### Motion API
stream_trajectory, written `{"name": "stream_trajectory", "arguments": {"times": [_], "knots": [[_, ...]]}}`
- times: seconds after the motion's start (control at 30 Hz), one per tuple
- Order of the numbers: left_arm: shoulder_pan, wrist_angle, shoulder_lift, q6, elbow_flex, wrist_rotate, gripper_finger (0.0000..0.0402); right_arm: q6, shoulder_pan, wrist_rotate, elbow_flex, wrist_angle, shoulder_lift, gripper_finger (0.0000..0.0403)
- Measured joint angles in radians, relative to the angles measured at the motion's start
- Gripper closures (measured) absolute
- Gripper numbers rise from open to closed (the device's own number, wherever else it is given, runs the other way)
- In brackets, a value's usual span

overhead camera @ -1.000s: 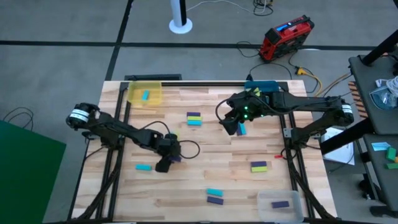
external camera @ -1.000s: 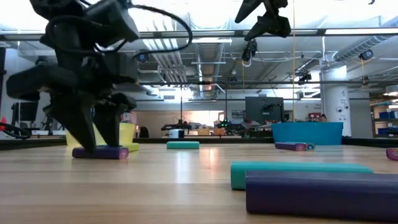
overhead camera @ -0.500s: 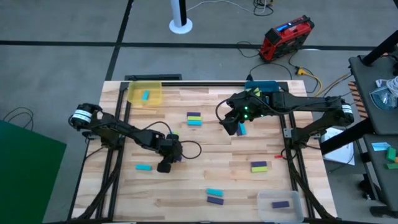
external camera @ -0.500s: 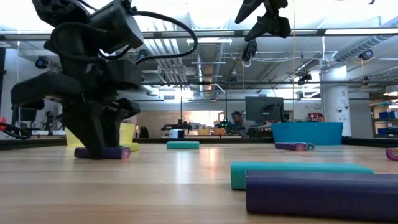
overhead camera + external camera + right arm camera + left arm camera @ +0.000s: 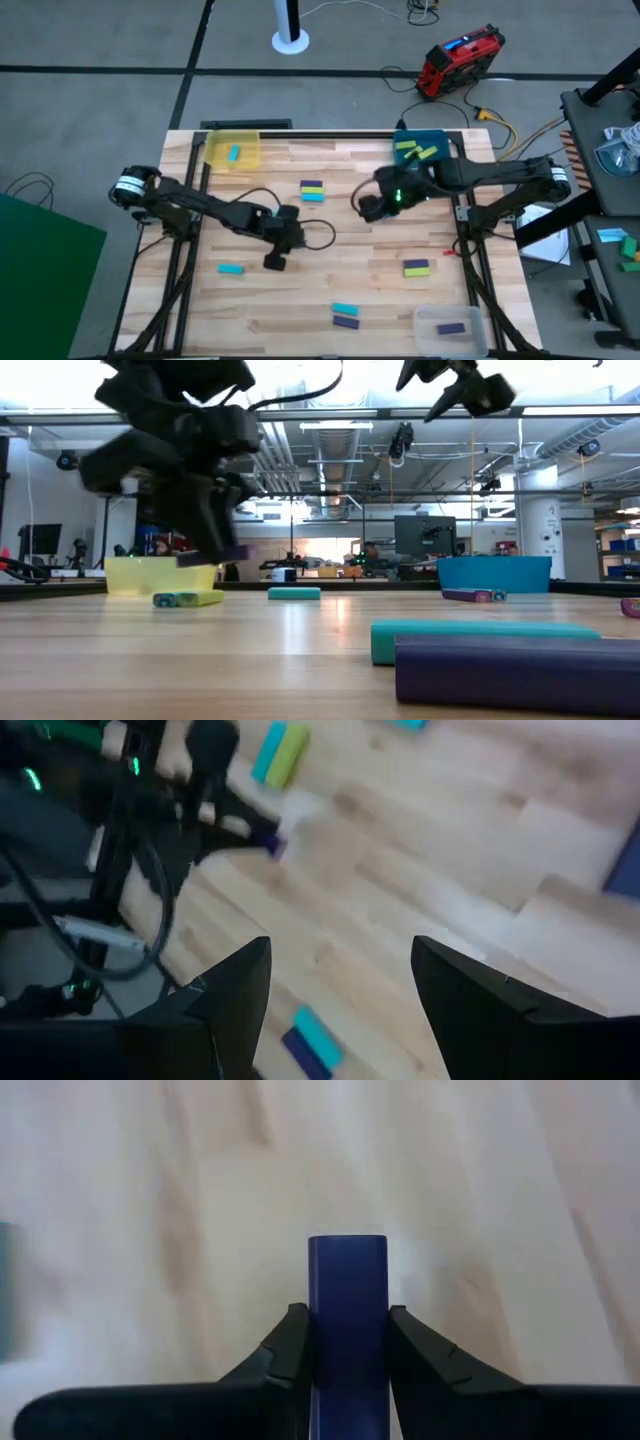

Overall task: Sort blocks
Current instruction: Put the blue block into the transparent bin

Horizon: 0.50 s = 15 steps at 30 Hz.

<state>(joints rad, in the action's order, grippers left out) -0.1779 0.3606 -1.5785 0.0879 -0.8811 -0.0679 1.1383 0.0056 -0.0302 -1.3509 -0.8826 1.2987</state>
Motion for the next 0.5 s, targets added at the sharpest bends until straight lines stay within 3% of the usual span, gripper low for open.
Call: {"name": "stream_trajectory", "arguments": {"times": [0.1, 0.23, 0.5], "knots": [[0.026, 0.004, -0.006, 0.069, -0.05, -0.045, 0.033, 0.054, 0.038, 0.003, 0.018, 0.01, 0.0, 0.017], [0.091, 0.007, -0.005, 0.136, -0.079, -0.054, 0.033, 0.11, 0.066, 0.09, 0.056, 0.066, 0.0, 0.017], [0.222, -0.029, -0.004, 0.181, -0.156, -0.03, 0.033, 0.123, 0.071, 0.185, 0.171, 0.255, 0.057, 0.017]]}}
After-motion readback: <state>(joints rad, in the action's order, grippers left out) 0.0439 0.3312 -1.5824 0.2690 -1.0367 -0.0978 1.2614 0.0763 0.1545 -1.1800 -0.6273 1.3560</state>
